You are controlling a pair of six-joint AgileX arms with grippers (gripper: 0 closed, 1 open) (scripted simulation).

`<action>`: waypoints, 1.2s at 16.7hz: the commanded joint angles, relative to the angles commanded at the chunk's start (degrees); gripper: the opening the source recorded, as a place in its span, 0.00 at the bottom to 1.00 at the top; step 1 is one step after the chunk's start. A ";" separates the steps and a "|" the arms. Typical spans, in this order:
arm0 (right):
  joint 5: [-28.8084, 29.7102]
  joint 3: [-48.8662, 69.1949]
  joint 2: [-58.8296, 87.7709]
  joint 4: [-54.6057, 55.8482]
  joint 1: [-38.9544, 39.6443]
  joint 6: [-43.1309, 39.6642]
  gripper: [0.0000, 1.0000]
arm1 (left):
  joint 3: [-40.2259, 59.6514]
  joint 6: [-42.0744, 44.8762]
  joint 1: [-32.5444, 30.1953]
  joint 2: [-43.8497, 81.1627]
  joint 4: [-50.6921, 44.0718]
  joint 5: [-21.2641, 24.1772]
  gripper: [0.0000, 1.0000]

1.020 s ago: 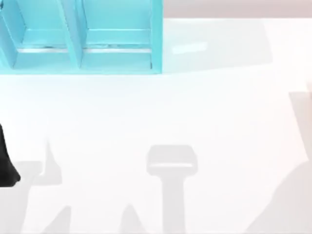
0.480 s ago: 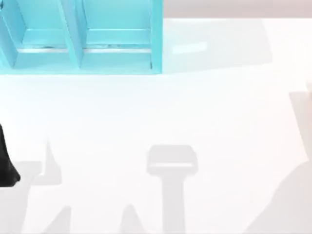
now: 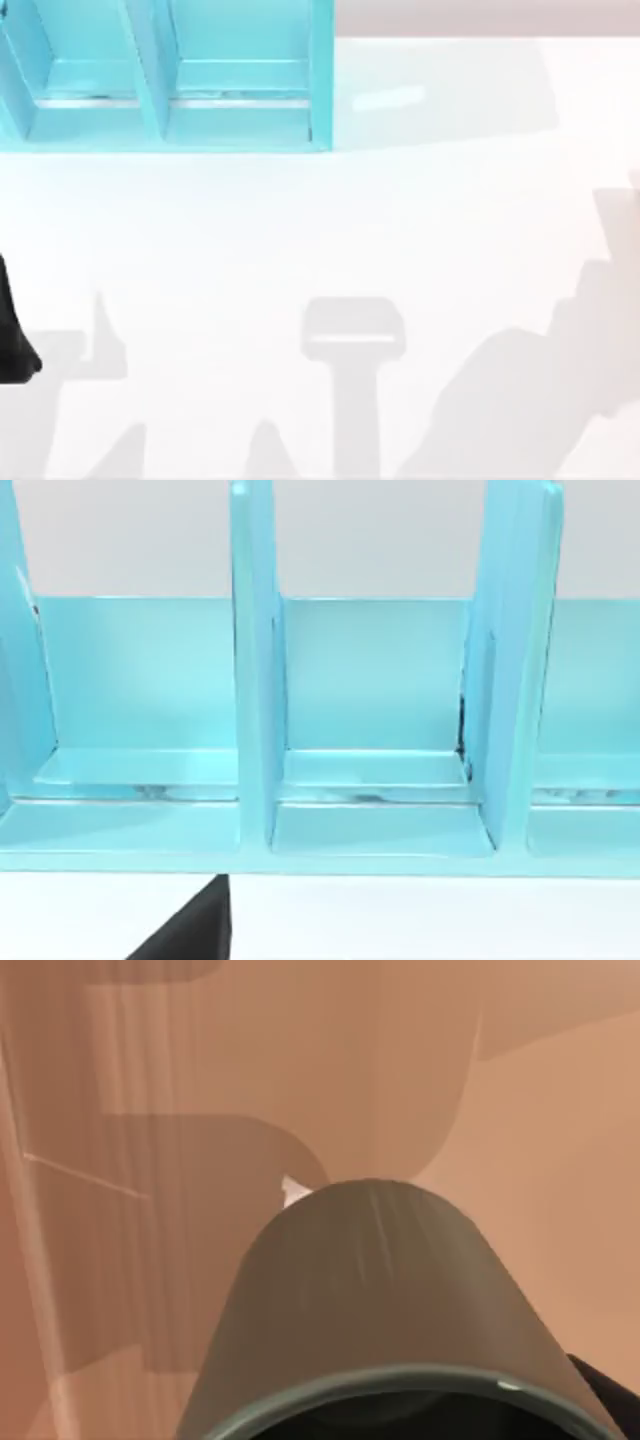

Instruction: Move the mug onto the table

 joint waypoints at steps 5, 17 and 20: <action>-0.02 2.47 -4.64 -7.61 6.05 5.95 0.00 | 0.00 0.00 0.00 0.00 0.00 0.00 1.00; -0.22 9.68 -1.67 -13.18 14.50 14.84 0.00 | 0.00 0.00 0.00 0.00 0.00 0.00 1.00; -0.24 18.48 5.03 -16.55 24.89 25.58 0.00 | 0.00 0.00 0.00 0.00 0.00 0.00 1.00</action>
